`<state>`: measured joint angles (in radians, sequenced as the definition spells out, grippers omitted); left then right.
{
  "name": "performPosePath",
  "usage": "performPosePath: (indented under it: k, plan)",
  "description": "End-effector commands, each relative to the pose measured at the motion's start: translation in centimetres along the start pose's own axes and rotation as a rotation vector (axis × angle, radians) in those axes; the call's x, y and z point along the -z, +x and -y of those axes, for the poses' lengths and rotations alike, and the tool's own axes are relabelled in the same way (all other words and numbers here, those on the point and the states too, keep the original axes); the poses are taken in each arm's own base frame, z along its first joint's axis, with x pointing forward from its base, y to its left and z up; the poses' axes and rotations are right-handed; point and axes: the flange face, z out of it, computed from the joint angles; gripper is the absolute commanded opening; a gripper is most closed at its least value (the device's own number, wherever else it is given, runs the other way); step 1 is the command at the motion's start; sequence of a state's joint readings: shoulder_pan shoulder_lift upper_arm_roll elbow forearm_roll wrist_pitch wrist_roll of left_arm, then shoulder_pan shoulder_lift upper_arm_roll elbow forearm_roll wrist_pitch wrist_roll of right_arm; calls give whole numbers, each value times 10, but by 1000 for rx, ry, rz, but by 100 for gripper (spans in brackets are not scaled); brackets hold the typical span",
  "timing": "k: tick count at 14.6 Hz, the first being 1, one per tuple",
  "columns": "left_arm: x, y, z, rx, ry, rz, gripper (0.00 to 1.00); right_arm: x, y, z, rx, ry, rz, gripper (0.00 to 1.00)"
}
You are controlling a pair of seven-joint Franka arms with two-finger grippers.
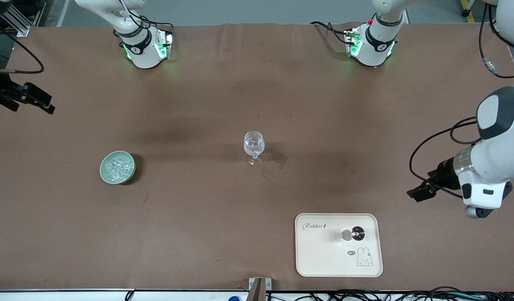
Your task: Pour wine and add ice with both arms
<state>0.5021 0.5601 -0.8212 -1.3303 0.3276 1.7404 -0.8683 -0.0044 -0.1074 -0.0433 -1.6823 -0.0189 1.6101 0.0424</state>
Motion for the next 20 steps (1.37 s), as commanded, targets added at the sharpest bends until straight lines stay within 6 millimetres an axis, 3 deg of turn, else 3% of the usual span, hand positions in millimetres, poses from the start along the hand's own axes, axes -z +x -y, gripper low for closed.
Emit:
performPosePath:
  k: [1, 3, 7, 8, 11, 13, 16, 20]
  plan:
    - [41, -21, 7, -138, 66, -62, 100, 22, 8, 2, 43, 1, 1, 100]
    - [68, -35, 9, -209, 86, -96, 100, 30, 8, 5, 94, 1, 4, 100]
    - [110, -67, 13, -321, 144, -121, 100, 24, 1, 14, 115, -1, 59, 100]
    - [121, -85, 8, -359, 170, -127, 100, 24, 2, 11, 110, 0, 58, 100]
    - [148, -118, 9, -393, 212, -123, 100, 11, 13, 9, 103, -2, 79, 100]
    - [165, -128, 18, -447, 189, -110, 100, 9, 18, 10, 103, -1, 81, 100]
    - [175, -144, 38, -482, 157, -68, 100, 7, 21, 11, 102, 20, 83, 100]
    - [182, -152, 66, -521, 115, -73, 100, 4, 23, 11, 102, 33, 89, 100]
